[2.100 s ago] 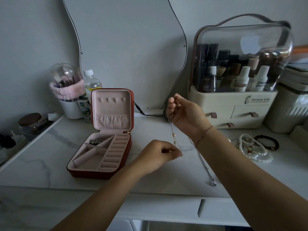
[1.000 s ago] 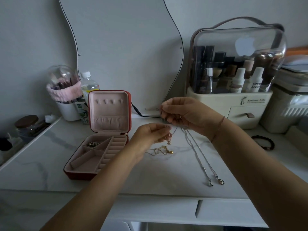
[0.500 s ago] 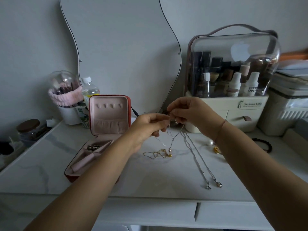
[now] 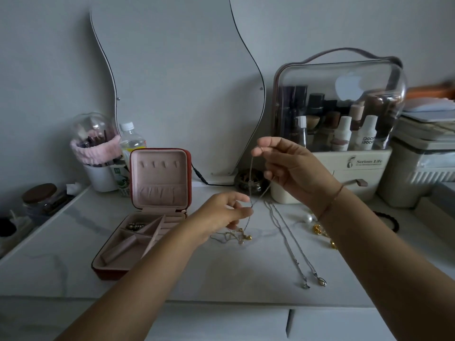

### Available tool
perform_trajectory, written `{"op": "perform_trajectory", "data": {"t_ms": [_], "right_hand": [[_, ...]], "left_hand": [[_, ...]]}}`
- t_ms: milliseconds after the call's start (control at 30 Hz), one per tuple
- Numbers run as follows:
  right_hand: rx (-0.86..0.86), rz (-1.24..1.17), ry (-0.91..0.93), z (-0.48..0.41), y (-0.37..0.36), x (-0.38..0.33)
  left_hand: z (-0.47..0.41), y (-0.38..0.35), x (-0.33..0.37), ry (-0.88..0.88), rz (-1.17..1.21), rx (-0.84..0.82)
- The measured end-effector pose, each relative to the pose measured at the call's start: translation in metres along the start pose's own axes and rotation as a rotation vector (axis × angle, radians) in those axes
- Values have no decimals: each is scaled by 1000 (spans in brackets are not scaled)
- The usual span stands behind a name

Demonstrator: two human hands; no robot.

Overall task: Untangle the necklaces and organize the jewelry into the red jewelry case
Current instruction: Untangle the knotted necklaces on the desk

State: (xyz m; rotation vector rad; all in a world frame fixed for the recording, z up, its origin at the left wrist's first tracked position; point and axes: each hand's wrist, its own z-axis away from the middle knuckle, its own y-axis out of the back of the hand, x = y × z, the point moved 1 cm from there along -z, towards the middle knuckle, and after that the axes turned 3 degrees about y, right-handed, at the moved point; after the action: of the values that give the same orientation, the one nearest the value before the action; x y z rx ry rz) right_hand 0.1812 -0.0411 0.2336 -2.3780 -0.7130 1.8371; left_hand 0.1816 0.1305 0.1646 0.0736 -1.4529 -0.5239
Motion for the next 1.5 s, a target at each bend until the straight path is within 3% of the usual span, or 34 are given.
{"op": "perform_trajectory", "data": {"t_ms": [333,433,667,1167,1333,1500], "right_hand": [[-120,22,11,1,-9,-3],[-104,49,22,2,-8,-3],[15,112,24,9,4,-4],[41,573,-109,28,12,73],[142,758,-34,52,12,82],[333,732,30,95,10,91]], "left_hand": [[4,2,25,-192,195,17],[5,4,34,-243,243,1],[-1,21,58,-316,262,148],[-3,27,126,-452,223,160],[-16,31,129,-458,245,210],[-37,37,106,-354,262,357]]}}
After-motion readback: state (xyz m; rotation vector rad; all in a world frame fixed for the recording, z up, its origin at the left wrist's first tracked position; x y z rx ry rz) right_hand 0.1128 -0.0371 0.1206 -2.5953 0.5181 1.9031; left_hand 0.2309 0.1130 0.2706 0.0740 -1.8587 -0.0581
